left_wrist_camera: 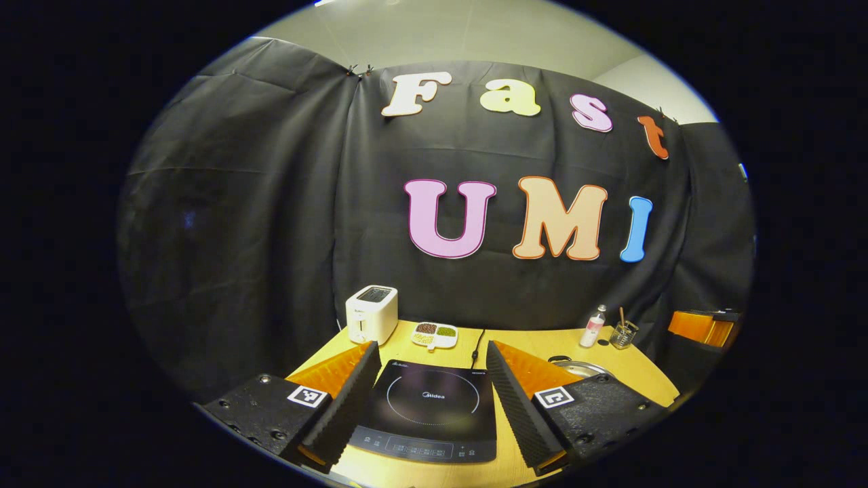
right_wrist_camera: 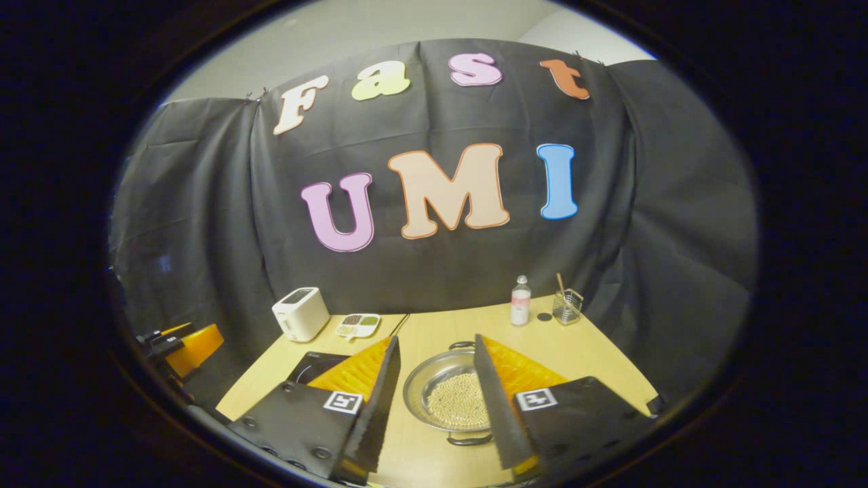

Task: First push the handle of the pot to place it horizontally, then grasp the pot with both hands and set it on the induction cooktop.

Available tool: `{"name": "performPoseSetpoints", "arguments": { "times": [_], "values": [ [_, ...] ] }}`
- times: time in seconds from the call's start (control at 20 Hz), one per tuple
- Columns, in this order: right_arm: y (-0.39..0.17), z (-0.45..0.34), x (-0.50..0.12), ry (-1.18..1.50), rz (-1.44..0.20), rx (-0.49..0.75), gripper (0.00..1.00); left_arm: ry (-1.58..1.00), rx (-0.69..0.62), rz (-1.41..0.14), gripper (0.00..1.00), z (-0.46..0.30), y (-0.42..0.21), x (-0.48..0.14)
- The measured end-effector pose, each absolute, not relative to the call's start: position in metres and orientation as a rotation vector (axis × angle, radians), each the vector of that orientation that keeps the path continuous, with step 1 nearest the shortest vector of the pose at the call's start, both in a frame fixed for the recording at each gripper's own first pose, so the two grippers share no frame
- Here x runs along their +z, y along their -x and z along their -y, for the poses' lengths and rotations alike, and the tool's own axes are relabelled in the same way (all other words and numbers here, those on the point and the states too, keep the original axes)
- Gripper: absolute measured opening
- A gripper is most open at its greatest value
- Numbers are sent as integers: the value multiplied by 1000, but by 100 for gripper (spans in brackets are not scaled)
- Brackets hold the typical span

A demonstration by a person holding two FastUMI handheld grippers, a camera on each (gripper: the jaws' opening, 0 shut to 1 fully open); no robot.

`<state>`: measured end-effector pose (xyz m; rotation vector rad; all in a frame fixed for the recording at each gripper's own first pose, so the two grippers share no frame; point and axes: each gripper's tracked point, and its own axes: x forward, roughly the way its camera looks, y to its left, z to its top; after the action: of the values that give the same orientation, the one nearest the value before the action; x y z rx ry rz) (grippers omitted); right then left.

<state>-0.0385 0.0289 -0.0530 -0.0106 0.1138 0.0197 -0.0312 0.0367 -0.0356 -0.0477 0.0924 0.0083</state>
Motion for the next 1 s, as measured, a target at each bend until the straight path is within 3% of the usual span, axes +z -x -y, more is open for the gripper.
{"name": "performPoseSetpoints", "arguments": {
  "times": [0.2, 0.35, 0.55, 0.6, 0.7, 0.75, 0.8, 0.9, 1.0],
  "values": [
    [43, -33, -67, 22, -157, 44, 22, 47, 6, -93, 92, -37, 34, -35],
    [46, -37, -76, 26, -189, 62, 22, 43, 5, -98, 92, -36, 35, -37],
    [47, -36, -87, 38, -226, 64, 22, 44, 3, -102, 99, -35, 37, -38],
    [35, -25, -96, 31, -235, 34, 22, 44, 5, -103, 95, -36, 37, -38],
    [46, -33, -102, -25, -272, 47, 17, 42, 10, -106, 99, -38, 38, -39],
    [44, -32, -108, -34, -287, 44, 5, 41, 14, -109, 99, -39, 37, -42],
    [42, -30, -113, -36, -299, 38, 5, 39, 17, -112, 95, -40, 37, -43],
    [39, -22, -131, -21, -334, 20, 5, 33, 26, -126, 99, -43, 37, -46],
    [34, -14, -155, -8, -386, 0, 5, 31, 32, -130, 95, -47, 37, -47]
  ]
}}
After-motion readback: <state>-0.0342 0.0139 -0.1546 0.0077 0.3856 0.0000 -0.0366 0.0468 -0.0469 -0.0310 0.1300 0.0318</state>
